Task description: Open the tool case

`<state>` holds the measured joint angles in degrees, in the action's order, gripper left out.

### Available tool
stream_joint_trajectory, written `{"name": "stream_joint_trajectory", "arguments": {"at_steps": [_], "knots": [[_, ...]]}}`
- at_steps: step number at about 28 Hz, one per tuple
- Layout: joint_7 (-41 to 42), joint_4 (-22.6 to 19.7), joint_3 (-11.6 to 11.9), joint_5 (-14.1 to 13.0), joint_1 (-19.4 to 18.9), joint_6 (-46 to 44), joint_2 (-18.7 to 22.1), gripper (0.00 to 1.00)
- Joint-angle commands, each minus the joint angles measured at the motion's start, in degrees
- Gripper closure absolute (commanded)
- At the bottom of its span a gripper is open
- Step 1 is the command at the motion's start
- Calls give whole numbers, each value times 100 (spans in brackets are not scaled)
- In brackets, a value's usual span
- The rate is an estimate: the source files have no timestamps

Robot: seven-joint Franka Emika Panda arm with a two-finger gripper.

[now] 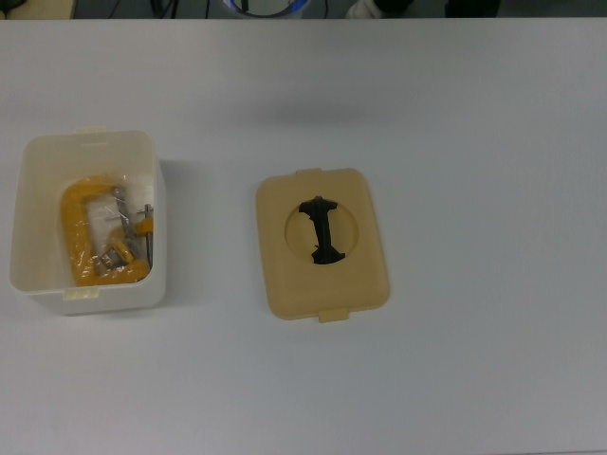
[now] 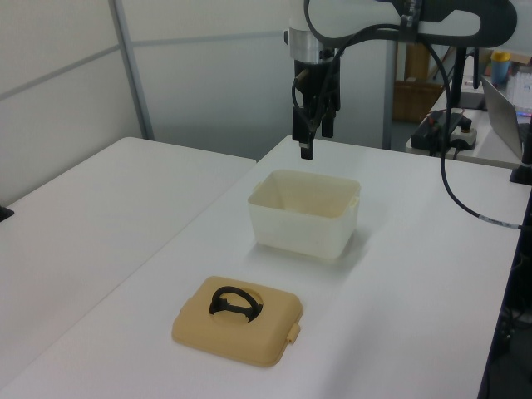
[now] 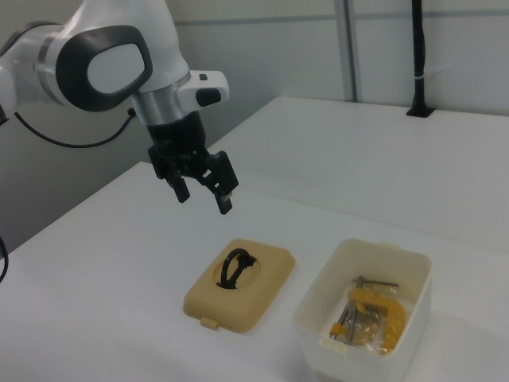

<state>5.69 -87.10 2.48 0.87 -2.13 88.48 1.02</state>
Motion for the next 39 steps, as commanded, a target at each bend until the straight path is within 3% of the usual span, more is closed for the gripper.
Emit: {"name": "stream_joint_trajectory", "arguments": {"at_steps": [1,39], "knots": [[-77,70,-423,-148,353,-85,12,0],[-33,26,-415,-105,389,214,-93,0]]}}
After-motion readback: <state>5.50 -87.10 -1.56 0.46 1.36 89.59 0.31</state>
